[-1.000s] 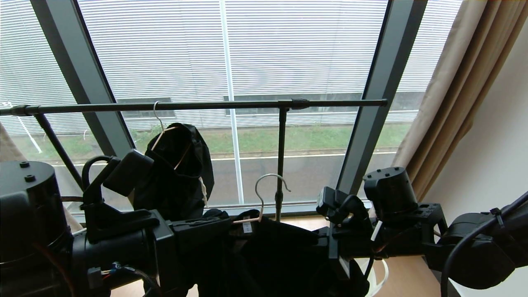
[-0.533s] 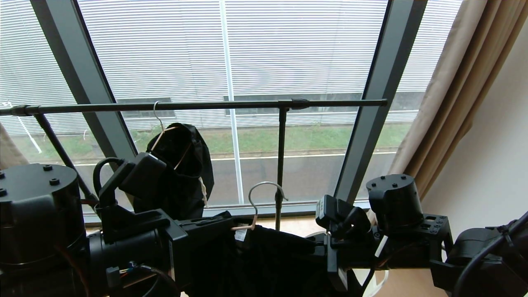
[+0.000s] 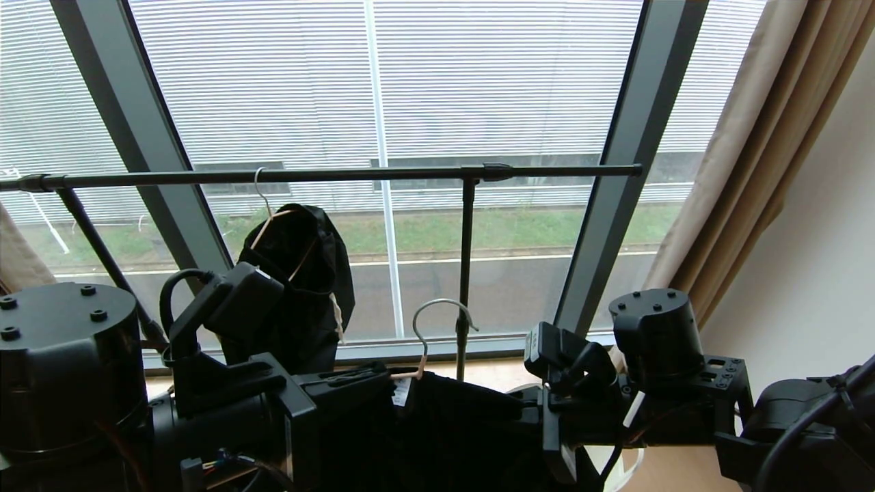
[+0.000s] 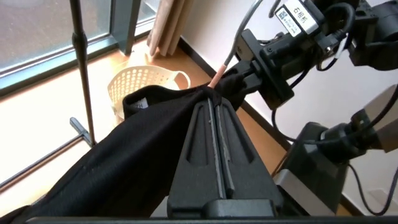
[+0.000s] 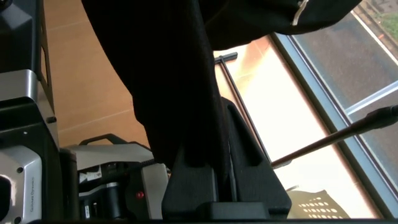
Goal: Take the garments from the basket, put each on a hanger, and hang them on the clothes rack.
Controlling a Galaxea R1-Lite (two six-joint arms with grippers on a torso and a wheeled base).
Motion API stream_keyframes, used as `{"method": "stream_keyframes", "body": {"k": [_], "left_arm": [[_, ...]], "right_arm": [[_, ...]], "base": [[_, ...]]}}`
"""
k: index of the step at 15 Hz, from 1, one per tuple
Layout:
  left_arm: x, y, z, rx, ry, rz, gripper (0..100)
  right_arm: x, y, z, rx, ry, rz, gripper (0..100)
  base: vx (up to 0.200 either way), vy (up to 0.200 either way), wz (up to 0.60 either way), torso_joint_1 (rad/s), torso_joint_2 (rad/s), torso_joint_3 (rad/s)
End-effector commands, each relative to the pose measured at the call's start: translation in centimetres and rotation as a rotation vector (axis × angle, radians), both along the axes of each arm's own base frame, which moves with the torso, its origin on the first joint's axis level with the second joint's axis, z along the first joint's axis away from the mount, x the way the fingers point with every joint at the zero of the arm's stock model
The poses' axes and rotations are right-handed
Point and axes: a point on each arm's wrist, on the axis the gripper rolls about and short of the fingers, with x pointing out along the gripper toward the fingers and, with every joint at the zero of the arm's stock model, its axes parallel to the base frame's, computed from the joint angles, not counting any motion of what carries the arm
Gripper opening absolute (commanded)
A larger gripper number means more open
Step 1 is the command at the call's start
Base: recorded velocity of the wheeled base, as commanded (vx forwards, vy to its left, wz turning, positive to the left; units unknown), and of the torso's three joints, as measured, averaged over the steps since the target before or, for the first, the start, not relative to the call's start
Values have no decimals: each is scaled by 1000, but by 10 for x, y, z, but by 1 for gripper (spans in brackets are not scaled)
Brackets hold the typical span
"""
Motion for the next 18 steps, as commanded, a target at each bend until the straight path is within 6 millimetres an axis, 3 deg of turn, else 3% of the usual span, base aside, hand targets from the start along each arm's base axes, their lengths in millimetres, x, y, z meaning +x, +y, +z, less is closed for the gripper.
{"method": "stream_keyframes", "body": {"k": [1,6,8,11,15,18], "left_arm": [[-1,1,-3,14,-2,0,100],[-6,5,2,5,-35,-3,100],[-9,11,11,-13,-74,12,100],[3,31,17,-11,-119,119,100],[15,48,20,-23,-119,170,100],[31,72,9,12,-105,157,100]], "right_arm": [[0,0,1,2,-4,0,0],[4,-2,4,22,-12,-21,0],[13,-12,6,42,-38,-66,0],[28,-36,11,55,-54,-153,0],[36,-52,12,88,-49,-150,0],[47,-75,14,106,-89,-180,0]], "base": [[0,0,0,0,0,0],[0,0,0,0,0,0],[0,0,0,0,0,0],[0,0,0,0,0,0],[0,0,0,0,0,0],[0,0,0,0,0,0]]}}
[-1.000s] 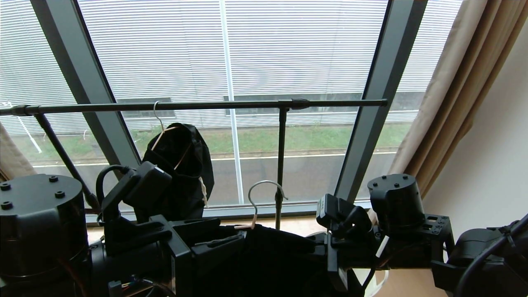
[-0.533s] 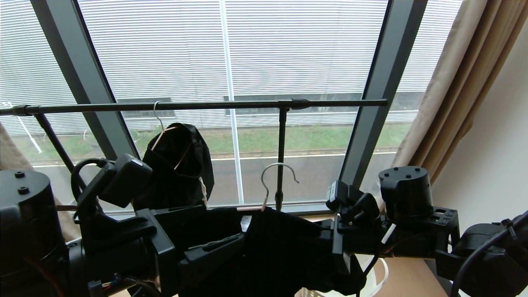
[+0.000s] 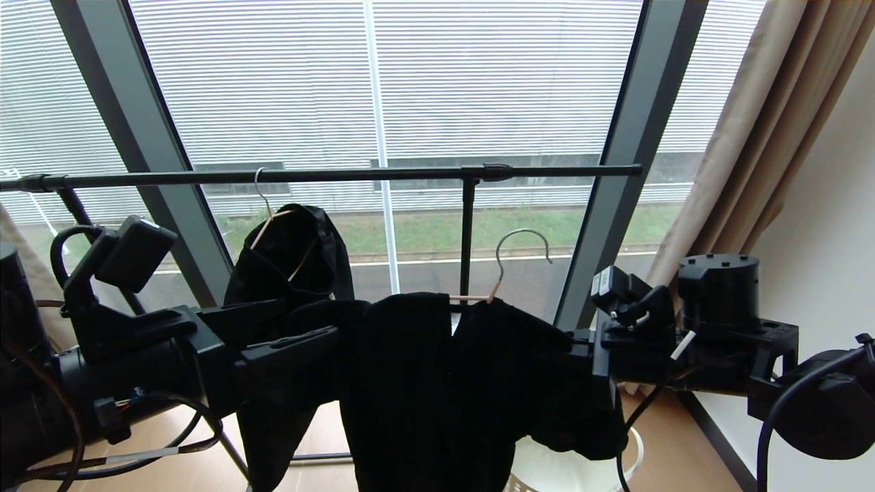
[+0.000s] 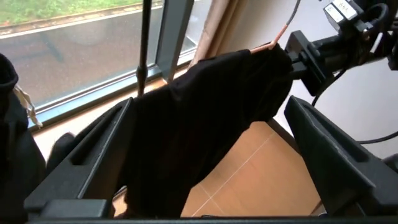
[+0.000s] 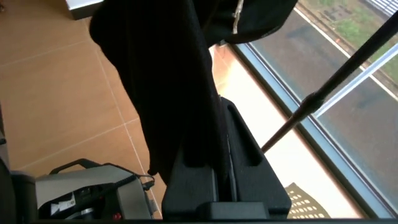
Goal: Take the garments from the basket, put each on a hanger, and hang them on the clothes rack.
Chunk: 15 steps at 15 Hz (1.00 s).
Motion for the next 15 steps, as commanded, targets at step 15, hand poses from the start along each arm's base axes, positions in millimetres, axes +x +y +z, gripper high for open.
{"method": "stream_keyframes", "body": {"k": [15], "left_arm": [[25,16,-46,3,204,-99,100]], "right_arm": [[-1,-53,14,101,-94,143,0]], "base": [[0,0,0,0,0,0]]}}
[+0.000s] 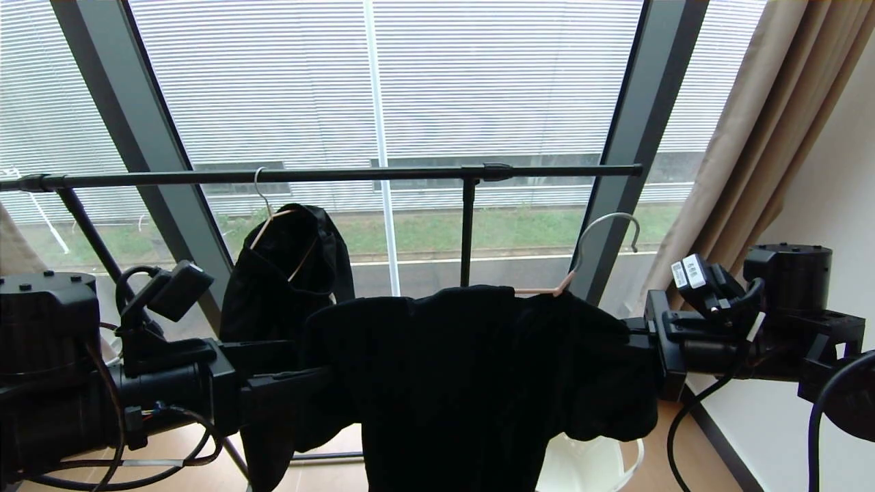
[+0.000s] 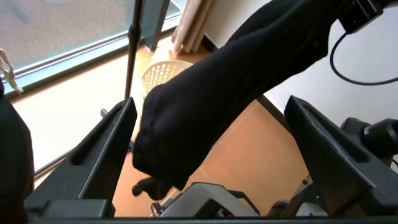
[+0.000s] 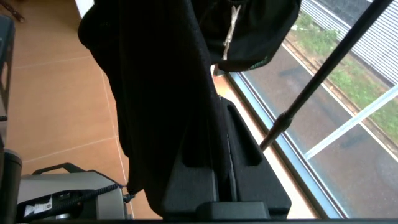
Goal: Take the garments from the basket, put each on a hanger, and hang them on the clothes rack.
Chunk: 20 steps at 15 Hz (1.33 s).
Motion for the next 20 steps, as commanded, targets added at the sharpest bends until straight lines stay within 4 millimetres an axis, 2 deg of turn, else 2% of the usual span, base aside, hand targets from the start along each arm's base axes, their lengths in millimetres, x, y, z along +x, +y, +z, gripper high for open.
{"method": "stream_keyframes", "body": {"k": [1,2,3,8,20], "left_arm": [[3,-3,-6,6,28,-7,100],[4,-3,-8,8,36,-7,100],[5,-3,-7,6,34,-7,0],[6,-2,-5,4,25,1,0],[14,16,3,-8,-30,89,0]], "right_arm": [[-2,0,1,3,-4,4,0],[-2,0,1,3,-4,8,0],[-2,0,1,3,-4,9,0],[0,0,0,3,-2,6,0],[19,-34,-2,15,-1,-95,0]], "base": [[0,0,0,0,0,0],[0,0,0,0,0,0],[0,0,0,0,0,0],[0,0,0,0,0,0],[0,0,0,0,0,0]]}}
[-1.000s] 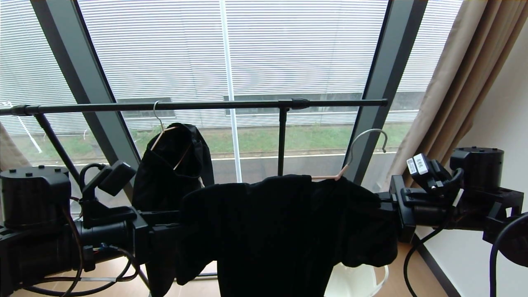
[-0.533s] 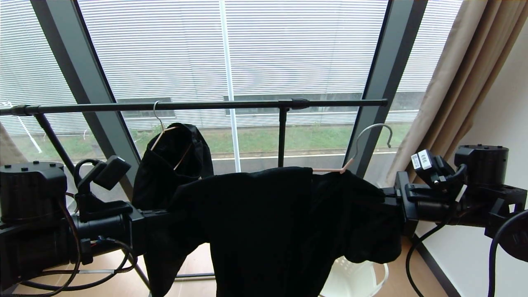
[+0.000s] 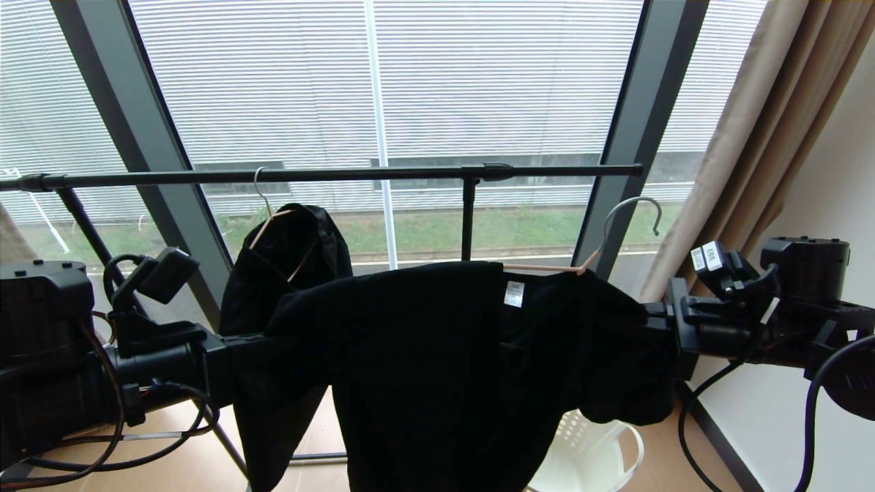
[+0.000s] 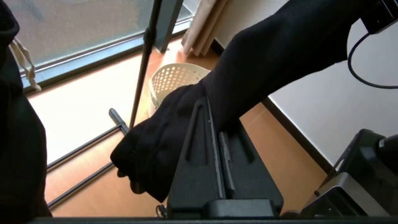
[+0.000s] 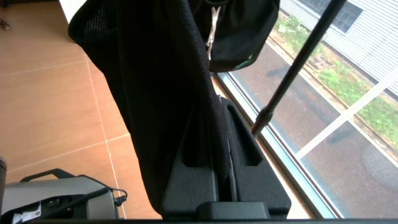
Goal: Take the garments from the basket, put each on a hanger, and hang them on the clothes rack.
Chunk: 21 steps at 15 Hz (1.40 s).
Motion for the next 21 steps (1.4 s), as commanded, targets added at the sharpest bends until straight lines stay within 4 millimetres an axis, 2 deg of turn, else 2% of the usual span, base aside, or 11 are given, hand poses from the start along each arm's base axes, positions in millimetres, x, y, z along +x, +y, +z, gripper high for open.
{"method": "stream_keyframes", "body": {"k": [1,21], "left_arm": [[0,1,1,0,-2,5,0],[0,1,0,1,-1,3,0]], "right_arm": [[2,-4,-1,4,4,-6,0],[4,-9,-1,8,3,-14,0]], "base": [[0,0,0,0,0,0],[0,0,0,0,0,0]]}}
